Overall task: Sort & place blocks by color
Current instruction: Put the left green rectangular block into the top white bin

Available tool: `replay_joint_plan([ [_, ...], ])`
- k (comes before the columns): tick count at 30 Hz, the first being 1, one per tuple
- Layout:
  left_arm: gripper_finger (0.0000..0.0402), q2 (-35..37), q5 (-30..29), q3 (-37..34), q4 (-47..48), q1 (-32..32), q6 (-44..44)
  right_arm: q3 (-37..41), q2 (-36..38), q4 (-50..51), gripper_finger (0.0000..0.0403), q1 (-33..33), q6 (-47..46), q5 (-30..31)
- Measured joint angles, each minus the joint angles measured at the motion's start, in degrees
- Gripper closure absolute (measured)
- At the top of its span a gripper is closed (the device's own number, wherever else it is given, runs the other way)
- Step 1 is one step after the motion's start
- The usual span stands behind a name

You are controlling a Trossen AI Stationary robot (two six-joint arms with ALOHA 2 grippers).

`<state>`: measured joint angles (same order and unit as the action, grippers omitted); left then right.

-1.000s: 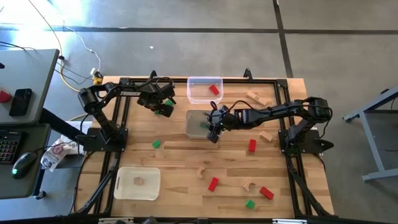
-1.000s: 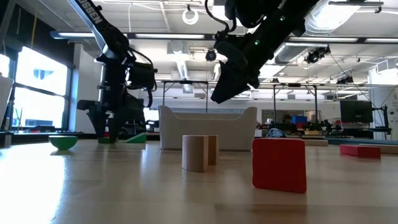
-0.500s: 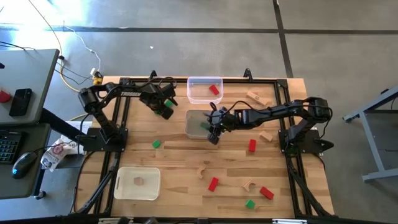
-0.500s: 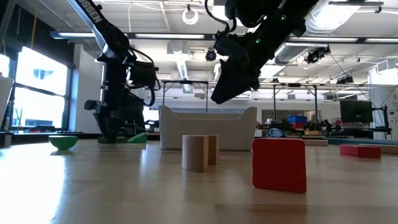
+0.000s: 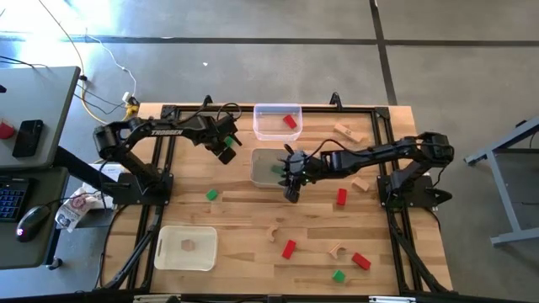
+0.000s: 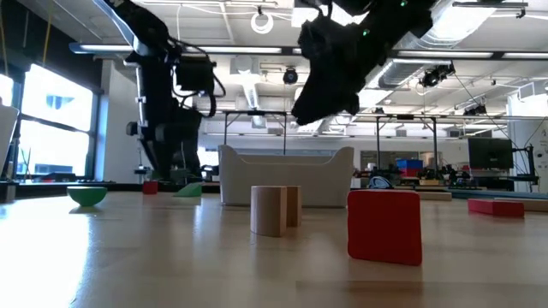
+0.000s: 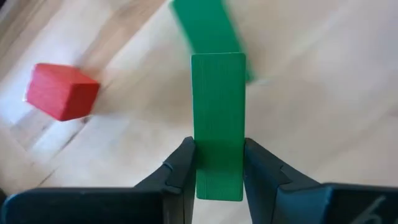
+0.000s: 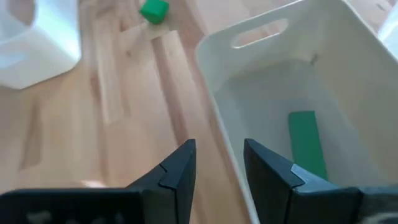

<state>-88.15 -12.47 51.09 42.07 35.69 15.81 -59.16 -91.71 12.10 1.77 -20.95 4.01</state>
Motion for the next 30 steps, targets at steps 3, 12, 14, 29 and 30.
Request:
replay_joint_plan([
  [3,0.0326,2.81,0.10,0.02,-0.04,-2.06,0.02,0.00,1.90,2.48,0.0281,1.41,-2.92,0.10],
  [12,0.0326,10.37,-0.50,0.07,-5.03,-10.05,0.09,-0.02,4.43,10.90,0.0281,5.67,-12.72,4.21],
  [14,0.0326,11.28,-0.35,0.07,-7.25,-12.13,-0.44,-0.02,4.45,13.38,0.0281,6.47,-15.53,4.02],
  [29,0.0326,11.55,0.83,0.11,-23.98,-22.61,-12.29,-0.02,4.45,34.09,0.0281,11.38,-39.03,9.71],
  [30,0.0326,11.55,1.32,0.11,-24.20,-22.81,-13.54,-0.02,4.45,35.53,0.0281,11.55,-40.80,9.94],
])
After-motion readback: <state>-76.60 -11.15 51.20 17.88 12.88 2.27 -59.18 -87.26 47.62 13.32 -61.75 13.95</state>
